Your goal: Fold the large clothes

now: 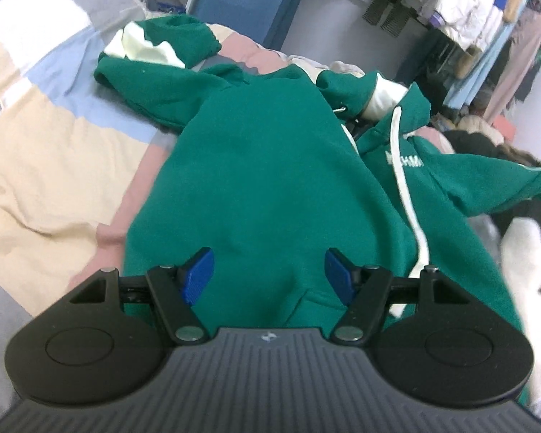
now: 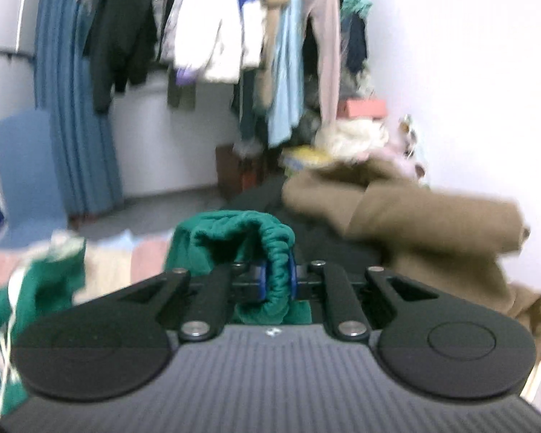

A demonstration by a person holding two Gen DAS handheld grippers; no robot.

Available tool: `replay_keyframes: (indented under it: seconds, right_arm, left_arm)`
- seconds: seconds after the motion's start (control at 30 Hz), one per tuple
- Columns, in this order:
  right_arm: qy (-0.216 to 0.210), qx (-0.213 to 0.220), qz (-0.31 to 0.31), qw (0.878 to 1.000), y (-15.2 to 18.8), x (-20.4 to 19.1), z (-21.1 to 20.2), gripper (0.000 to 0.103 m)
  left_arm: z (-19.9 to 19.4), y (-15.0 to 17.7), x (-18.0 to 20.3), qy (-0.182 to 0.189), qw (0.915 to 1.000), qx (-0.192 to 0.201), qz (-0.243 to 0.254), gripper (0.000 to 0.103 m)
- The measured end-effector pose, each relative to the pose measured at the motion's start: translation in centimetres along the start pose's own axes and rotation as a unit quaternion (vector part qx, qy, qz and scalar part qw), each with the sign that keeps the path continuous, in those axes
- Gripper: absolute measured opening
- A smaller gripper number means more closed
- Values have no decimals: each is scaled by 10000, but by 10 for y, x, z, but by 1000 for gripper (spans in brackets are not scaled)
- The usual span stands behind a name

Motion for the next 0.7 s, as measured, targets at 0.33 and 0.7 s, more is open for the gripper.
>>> replay_keyframes:
  seconds: [0.33, 0.7]
  right_arm:
    - [-329, 495, 584, 9965, -82, 33, 29, 14]
    - [27, 804, 796, 9936, -131, 68, 101, 14]
  left_arm:
    - [-19, -7, 35, 565, 9975, 316, 271, 73]
    - [4, 9, 111, 1387, 9866, 117, 850, 73]
Point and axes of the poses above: each gripper's, at about its wrist camera, not at the fingertips, and z roughly the way its jaws point, x to its right, y to its underside, the point moved 6 cm from there along z, roughly the way its jaws point, and after that the axes turned 1 degree about z, right-handed, at the moved point
